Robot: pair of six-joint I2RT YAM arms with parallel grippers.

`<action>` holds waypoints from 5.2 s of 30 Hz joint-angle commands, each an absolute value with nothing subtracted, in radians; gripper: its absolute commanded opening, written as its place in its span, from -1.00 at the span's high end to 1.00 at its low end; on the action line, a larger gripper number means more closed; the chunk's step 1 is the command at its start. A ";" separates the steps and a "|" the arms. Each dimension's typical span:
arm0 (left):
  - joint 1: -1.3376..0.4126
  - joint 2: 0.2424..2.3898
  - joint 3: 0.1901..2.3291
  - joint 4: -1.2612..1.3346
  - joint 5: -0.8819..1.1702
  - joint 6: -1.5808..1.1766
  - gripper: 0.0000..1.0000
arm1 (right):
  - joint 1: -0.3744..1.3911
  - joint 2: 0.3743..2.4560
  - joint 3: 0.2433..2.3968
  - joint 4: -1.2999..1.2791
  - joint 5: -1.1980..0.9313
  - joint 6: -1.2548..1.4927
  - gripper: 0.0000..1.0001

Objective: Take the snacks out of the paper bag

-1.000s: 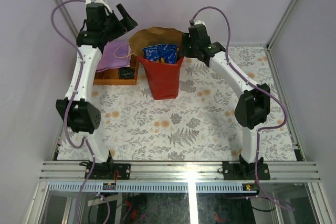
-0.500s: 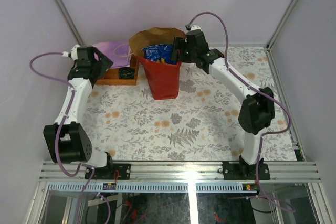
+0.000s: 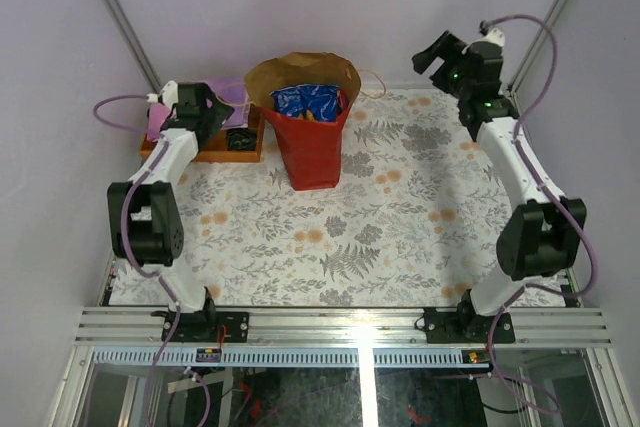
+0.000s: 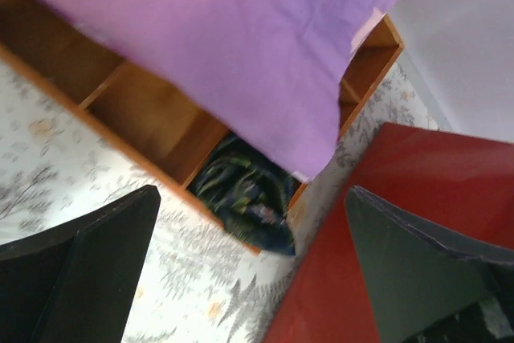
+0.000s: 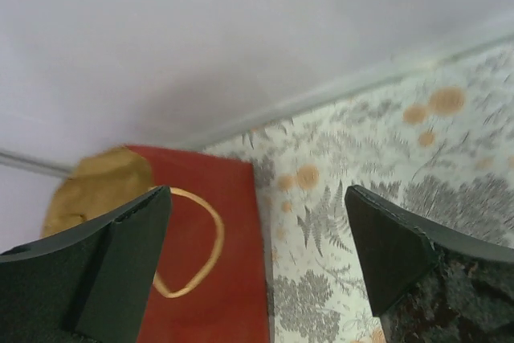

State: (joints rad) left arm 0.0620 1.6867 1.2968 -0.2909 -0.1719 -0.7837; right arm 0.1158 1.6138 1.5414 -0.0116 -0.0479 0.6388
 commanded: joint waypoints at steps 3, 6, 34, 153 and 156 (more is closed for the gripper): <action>0.061 1.930 1.563 -0.286 -0.279 -0.790 -0.99 | 0.156 1.831 1.462 0.102 -0.195 0.753 -0.90; 0.056 2.055 1.717 -0.328 -0.262 -0.784 -0.99 | 0.188 1.904 1.486 0.109 -0.207 0.748 -0.91; -0.062 2.292 2.124 -0.487 -0.174 -0.882 -0.99 | 0.465 2.142 1.589 0.138 -0.077 0.821 -0.98; 0.157 2.044 2.151 -0.482 0.580 -0.583 0.98 | 0.371 2.034 2.016 -0.196 0.037 0.394 -0.99; 0.157 2.059 2.193 -0.426 0.635 -0.627 1.00 | 0.354 2.176 2.216 -0.300 0.010 0.388 -1.00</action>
